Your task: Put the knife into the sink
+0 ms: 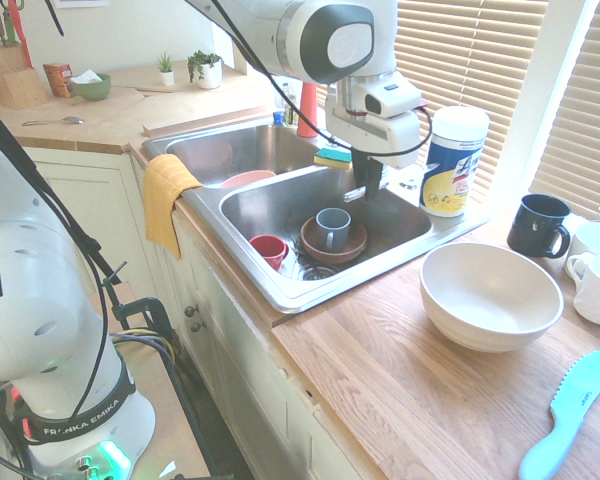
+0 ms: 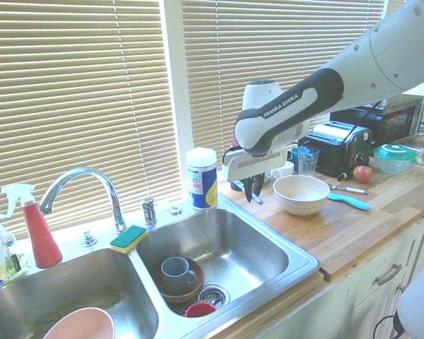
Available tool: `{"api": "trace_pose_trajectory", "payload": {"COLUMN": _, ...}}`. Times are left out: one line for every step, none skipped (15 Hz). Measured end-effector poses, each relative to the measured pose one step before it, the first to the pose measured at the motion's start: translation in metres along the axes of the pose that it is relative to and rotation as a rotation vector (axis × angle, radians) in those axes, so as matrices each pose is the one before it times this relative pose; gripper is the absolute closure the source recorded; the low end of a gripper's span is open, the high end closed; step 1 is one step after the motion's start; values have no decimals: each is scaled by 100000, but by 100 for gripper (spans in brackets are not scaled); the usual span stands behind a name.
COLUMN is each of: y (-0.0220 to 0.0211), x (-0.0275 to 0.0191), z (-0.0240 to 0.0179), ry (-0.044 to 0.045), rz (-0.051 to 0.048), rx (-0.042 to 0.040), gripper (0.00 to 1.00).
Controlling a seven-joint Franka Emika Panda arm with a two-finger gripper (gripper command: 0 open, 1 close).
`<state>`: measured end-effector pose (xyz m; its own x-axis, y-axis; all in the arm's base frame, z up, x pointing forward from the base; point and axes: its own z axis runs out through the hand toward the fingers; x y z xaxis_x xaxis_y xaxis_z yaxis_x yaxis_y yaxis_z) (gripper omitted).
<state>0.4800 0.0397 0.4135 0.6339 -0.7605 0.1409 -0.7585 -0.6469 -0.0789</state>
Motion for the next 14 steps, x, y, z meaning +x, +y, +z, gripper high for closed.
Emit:
{"api": "trace_pose_trajectory", "payload": {"y": -535, "x": -1913, "z": 951, "ry": 140, "rz": -349, "rx": 34, "gripper": 100}}
{"api": "trace_pose_trajectory", "payload": {"y": -245, "x": -1654, "z": 1002, "ry": 183, "rz": -740, "rx": 582, "gripper": 100}}
{"api": "trace_pose_trajectory", "payload": {"y": -37, "x": -1415, "z": 1137, "ry": 707, "rz": -1153, "rx": 765, "gripper": 100}}
{"api": "trace_pose_trajectory", "payload": {"y": 58, "x": -1118, "z": 1244, "ry": 875, "rz": -624, "rx": 826, "gripper": 100}}
{"api": "trace_pose_trajectory", "payload": {"y": 131, "x": -780, "z": 1306, "ry": 296, "rz": -472, "rx": 703, "gripper": 100}}
{"api": "trace_pose_trajectory", "payload": {"y": 144, "x": -526, "z": 1343, "ry": -190, "rz": -592, "rx": 681, "gripper": 100}}
{"api": "trace_pose_trajectory", "payload": {"y": 76, "x": -322, "z": 1364, "ry": -274, "rz": -698, "rx": 760, "gripper": 100}}
{"api": "trace_pose_trajectory", "payload": {"y": -44, "x": -233, "z": 1415, "ry": -380, "rz": -362, "rx": 657, "gripper": 100}}
{"api": "trace_pose_trajectory", "payload": {"y": -51, "x": -203, "z": 1408, "ry": -483, "rz": 8, "rx": 212, "gripper": 100}}
{"api": "trace_pose_trajectory", "payload": {"y": 4, "x": -146, "z": 1357, "ry": -510, "rz": 430, "rx": 36, "gripper": 100}}
{"api": "trace_pose_trajectory", "payload": {"y": -30, "x": -38, "z": 1303, "ry": -333, "rz": 555, "rx": -20, "gripper": 100}}
{"api": "trace_pose_trajectory", "payload": {"y": -234, "x": 3, "z": 1213, "ry": -392, "rz": 449, "rx": -160, "gripper": 100}}
{"api": "trace_pose_trajectory", "payload": {"y": -346, "x": -47, "z": 1208, "ry": -502, "rz": 185, "rx": -224, "gripper": 100}}
{"api": "trace_pose_trajectory", "payload": {"y": -429, "x": -70, "z": 1257, "ry": -571, "rz": 1, "rx": -251, "gripper": 100}}
